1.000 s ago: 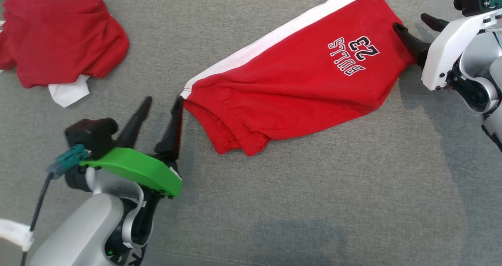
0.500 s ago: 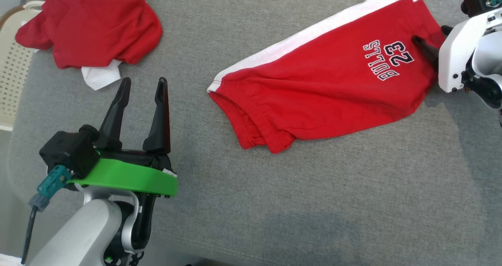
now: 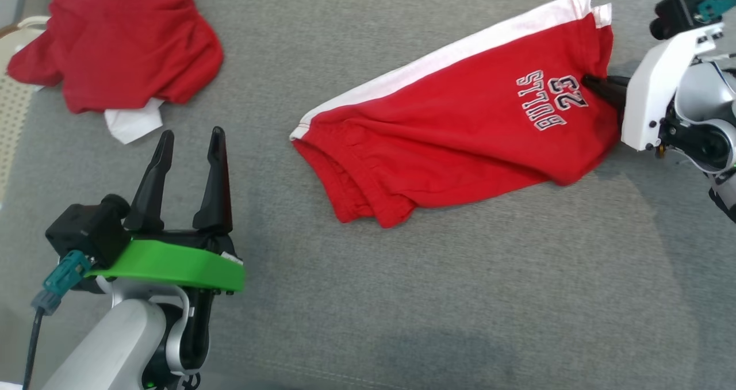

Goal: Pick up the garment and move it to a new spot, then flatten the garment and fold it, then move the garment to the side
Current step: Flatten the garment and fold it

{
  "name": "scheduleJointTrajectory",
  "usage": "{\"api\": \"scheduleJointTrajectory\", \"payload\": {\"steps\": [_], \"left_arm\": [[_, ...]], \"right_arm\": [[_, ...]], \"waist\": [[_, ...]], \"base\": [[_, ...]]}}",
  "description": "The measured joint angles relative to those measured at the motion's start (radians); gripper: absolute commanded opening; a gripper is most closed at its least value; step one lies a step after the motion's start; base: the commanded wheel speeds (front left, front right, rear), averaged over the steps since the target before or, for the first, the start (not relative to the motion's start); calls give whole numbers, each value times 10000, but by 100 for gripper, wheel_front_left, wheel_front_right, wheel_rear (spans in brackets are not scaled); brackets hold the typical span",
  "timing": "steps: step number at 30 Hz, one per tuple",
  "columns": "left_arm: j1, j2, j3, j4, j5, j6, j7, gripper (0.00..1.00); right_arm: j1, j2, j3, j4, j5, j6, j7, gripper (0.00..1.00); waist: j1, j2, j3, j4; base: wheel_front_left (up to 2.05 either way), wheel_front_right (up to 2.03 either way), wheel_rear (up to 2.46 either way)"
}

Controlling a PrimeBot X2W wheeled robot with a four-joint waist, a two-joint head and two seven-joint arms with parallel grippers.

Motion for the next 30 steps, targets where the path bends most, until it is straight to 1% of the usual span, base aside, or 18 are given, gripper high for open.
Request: {"api": "scheduleJointTrajectory", "payload": {"steps": [3, 5, 8, 13, 15, 17, 19, 21, 22, 24, 26, 30], "left_arm": [[163, 201, 65, -2, 13, -65, -4, 100], [450, 408, 186, -21, 4, -52, -10, 100], [690, 585, 268, -96, -12, -56, -10, 100], [848, 621, 40, -198, -58, -217, 65, 100], [883, 560, -50, -186, -67, -251, 86, 100], [896, 541, -165, -151, -67, -349, 102, 100], [965, 506, -267, -113, -67, -422, 102, 100], [1045, 499, -318, -67, -63, -468, 94, 100], [1089, 489, -320, -35, -61, -489, 92, 100], [1180, 464, -301, -6, -38, -510, 82, 100], [1209, 430, -244, 38, -31, -525, 69, 100], [1220, 405, -184, 100, 38, -560, 25, 100]], "right_arm": [[552, -17, -635, -303, 817, 12, 8, 0], [1410, -378, -1091, -882, 1241, 13, 48, 0], [2382, -796, -1860, -1200, 1626, 13, -107, 0], [4358, -1363, -3503, -756, 2111, 13, -681, 0], [4996, -1423, -4092, -510, 2100, 12, -1089, 0], [5311, -1298, -4579, -585, 2063, 12, -1549, 0], [5337, -1001, -4769, -1210, 1941, 10, -1806, 0], [5319, -849, -4546, -1975, 1078, 12, -1946, 0], [5303, -606, -4500, -2355, 1007, 10, -1910, 0], [5226, 190, -4242, -2932, 635, 12, -1712, 0], [5007, 1175, -4167, -3170, 410, 12, -1597, 0], [4244, 3108, -4186, -2602, -650, 12, -1522, 0]], "waist": [[0, 0, -129, -356], [0, 0, -340, -733], [0, 0, -565, -1131], [0, 0, -1027, -1599], [0, 0, -1204, -1706], [0, 0, -1353, -1775], [0, 0, -1483, -1816], [0, 0, -1593, -1836], [0, 0, -1645, -1842], [0, 0, -1732, -1839], [0, 0, -1763, -1805], [0, 0, -1652, -1708]], "base": [[0, 0, 0], [0, 0, 0], [0, 0, 0], [0, 0, 0], [0, 0, 0], [0, 0, 0], [0, 0, 0], [0, 0, 0], [0, 0, 0], [0, 0, 0], [0, 0, 0], [0, 0, 0]]}}
